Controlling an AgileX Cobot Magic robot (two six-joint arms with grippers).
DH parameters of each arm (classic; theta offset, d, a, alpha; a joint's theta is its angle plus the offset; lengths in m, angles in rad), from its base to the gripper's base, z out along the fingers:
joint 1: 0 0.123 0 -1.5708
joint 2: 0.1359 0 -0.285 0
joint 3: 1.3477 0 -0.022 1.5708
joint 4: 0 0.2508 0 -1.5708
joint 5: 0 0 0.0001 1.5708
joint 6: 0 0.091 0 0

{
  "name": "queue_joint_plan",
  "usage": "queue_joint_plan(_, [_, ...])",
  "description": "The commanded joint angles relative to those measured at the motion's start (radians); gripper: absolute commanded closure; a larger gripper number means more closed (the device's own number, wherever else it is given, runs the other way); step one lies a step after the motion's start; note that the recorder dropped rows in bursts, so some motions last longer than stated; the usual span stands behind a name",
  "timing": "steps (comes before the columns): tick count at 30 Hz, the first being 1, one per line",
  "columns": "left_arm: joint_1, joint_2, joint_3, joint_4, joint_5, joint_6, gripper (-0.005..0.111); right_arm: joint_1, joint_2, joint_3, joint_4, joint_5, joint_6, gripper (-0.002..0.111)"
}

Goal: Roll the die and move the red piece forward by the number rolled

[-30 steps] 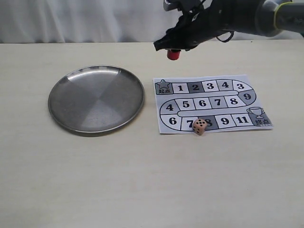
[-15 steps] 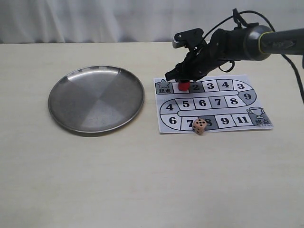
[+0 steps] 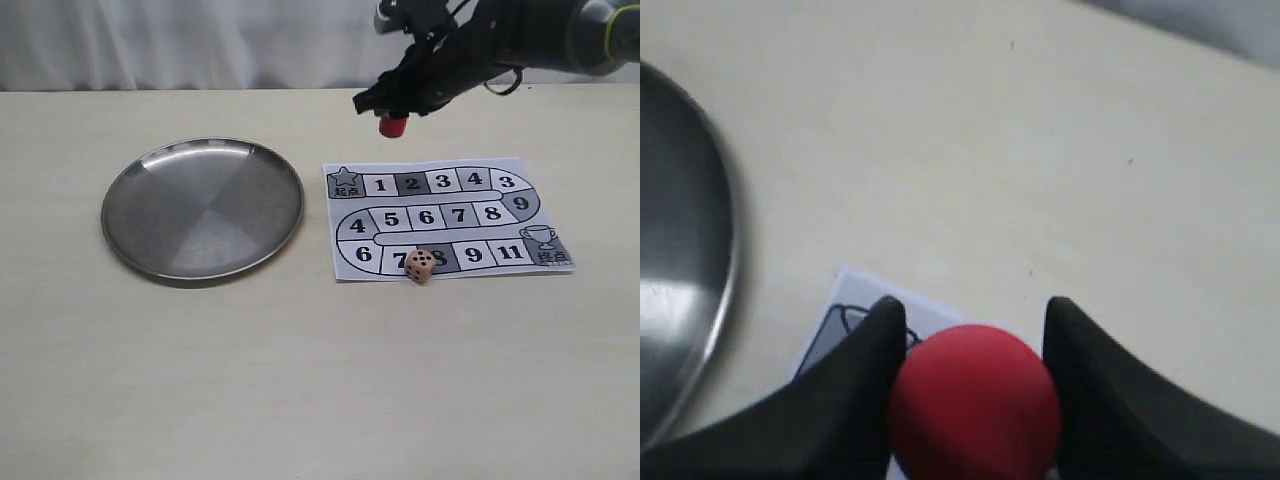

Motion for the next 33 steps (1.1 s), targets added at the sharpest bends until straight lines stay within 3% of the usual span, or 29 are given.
queue_joint_plan(1, [-0.002,-0.001,0.002,0.0,-0.009,-0.001,0.107,-0.009,-0.043,-0.001,-0.009,-0.026,-0.007,0.104])
queue_joint_plan(18, [-0.002,-0.001,0.002,0.0,-0.009,-0.001,0.107,-0.064,0.199,0.018,-0.009,-0.029,0.038,0.104])
queue_joint_plan(33, [-0.002,-0.001,0.002,0.0,-0.009,-0.001,0.107,-0.064,0.079,0.016,-0.009,0.035,0.036,0.104])
